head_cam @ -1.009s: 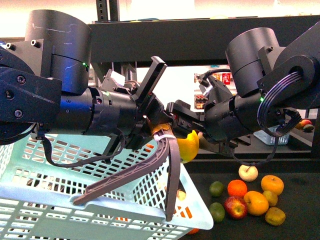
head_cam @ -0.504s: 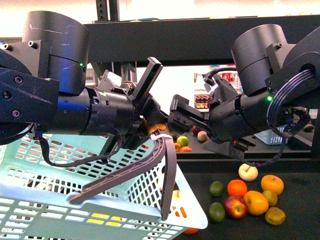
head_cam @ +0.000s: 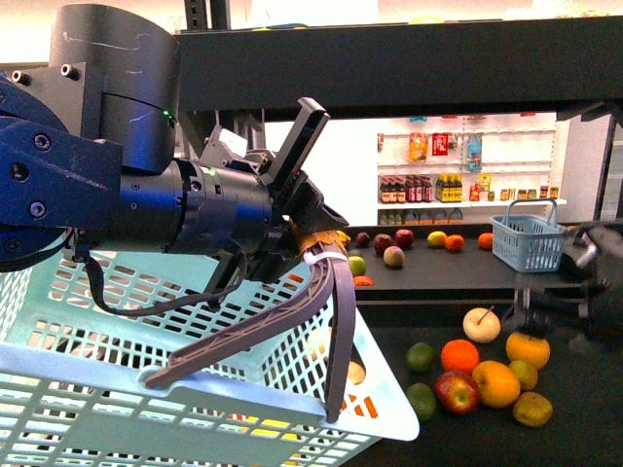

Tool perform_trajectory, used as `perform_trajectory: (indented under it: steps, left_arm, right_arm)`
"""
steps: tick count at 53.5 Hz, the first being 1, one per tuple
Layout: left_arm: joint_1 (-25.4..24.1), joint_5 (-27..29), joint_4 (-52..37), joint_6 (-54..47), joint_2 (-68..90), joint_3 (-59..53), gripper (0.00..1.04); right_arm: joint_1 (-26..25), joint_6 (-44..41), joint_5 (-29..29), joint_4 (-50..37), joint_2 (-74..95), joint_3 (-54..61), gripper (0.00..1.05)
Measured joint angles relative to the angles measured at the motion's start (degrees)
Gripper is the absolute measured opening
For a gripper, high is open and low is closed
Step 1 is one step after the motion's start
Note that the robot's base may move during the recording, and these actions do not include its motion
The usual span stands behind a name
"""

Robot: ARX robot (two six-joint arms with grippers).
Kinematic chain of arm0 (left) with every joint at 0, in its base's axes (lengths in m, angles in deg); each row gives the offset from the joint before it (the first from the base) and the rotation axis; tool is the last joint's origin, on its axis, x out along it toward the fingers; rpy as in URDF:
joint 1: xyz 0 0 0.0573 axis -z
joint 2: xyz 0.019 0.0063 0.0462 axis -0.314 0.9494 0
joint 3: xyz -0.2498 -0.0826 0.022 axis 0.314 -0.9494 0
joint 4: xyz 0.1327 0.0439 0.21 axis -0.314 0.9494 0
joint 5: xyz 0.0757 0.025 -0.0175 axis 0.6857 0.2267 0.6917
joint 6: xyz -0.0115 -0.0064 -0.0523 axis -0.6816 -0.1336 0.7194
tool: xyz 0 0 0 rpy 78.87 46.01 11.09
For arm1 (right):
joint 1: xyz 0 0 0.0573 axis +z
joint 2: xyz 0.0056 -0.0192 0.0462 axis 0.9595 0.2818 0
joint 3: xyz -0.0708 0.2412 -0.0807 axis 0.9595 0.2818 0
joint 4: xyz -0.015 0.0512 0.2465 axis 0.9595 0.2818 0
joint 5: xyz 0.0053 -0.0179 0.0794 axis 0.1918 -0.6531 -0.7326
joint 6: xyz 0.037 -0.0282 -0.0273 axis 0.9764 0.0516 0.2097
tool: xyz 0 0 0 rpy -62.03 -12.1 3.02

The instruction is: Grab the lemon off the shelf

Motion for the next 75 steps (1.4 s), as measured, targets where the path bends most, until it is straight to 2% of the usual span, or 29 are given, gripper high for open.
perform_trajectory:
  steps: [9, 28, 62, 68, 75]
  left_arm:
    - [0.0, -0.2, 0.0, 0.0, 0.0, 0.0, 0.11]
    - [0.0, -0.2, 0.0, 0.0, 0.0, 0.0, 0.11]
    - [0.0, -0.2, 0.0, 0.0, 0.0, 0.0, 0.11]
    - [0.0, -0.2, 0.0, 0.0, 0.0, 0.0, 0.11]
    - [0.0, -0.2, 0.0, 0.0, 0.0, 0.0, 0.11]
  right_arm:
    - [5.1, -3.1, 4.0, 2.8, 16.7, -5.6, 0.97]
    - [12.0, -6.0, 9.4, 7.2, 30.2, -14.8, 0.97]
    - [15.6, -8.6, 14.7, 8.7, 38.1, -21.7, 0.97]
    - [15.8, -8.8, 16.0, 8.9, 38.7, -22.8, 0.85]
    - [15.6, -9.6, 16.8, 9.2, 39.0, -24.0, 0.64]
